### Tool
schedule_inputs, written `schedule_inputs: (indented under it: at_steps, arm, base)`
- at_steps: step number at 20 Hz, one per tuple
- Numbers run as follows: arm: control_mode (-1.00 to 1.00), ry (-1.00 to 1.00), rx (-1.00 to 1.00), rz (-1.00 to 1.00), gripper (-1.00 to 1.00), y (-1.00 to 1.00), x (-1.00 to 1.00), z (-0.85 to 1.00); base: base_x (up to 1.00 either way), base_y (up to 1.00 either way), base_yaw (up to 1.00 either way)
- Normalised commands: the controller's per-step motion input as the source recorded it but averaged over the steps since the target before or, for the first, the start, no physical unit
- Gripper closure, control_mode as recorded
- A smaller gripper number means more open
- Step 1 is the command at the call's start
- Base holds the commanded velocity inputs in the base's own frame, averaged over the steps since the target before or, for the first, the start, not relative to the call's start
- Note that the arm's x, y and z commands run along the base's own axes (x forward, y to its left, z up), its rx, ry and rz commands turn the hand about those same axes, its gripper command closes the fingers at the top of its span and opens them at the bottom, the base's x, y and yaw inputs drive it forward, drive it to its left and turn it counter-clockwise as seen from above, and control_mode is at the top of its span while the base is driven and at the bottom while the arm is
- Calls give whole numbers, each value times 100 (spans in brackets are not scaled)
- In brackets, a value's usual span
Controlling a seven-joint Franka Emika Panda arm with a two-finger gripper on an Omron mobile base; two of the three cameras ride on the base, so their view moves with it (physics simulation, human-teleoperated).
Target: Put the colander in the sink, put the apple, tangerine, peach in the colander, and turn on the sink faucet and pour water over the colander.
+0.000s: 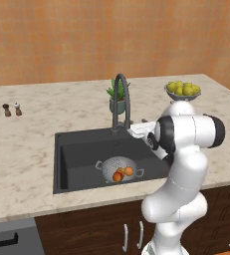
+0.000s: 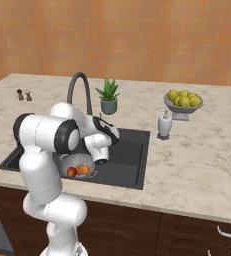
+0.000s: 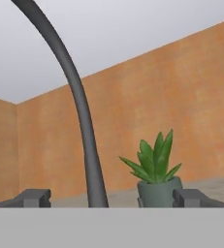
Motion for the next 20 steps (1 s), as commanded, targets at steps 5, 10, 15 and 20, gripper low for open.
schedule_inputs:
  at_steps: [5, 10, 15, 20]
  arm:
    - [-100, -4, 0, 0, -100, 9, 28, -3]
    - [-100, -5, 0, 0, -100, -2, 22, -9]
    - [-100, -4, 0, 0, -100, -1, 23, -18]
    - [-100, -4, 2, 1, -100, -7, 16, -15]
  base:
    - [0, 0, 0]
    - [0, 0, 0]
    - [0, 0, 0]
    - [0, 0, 0]
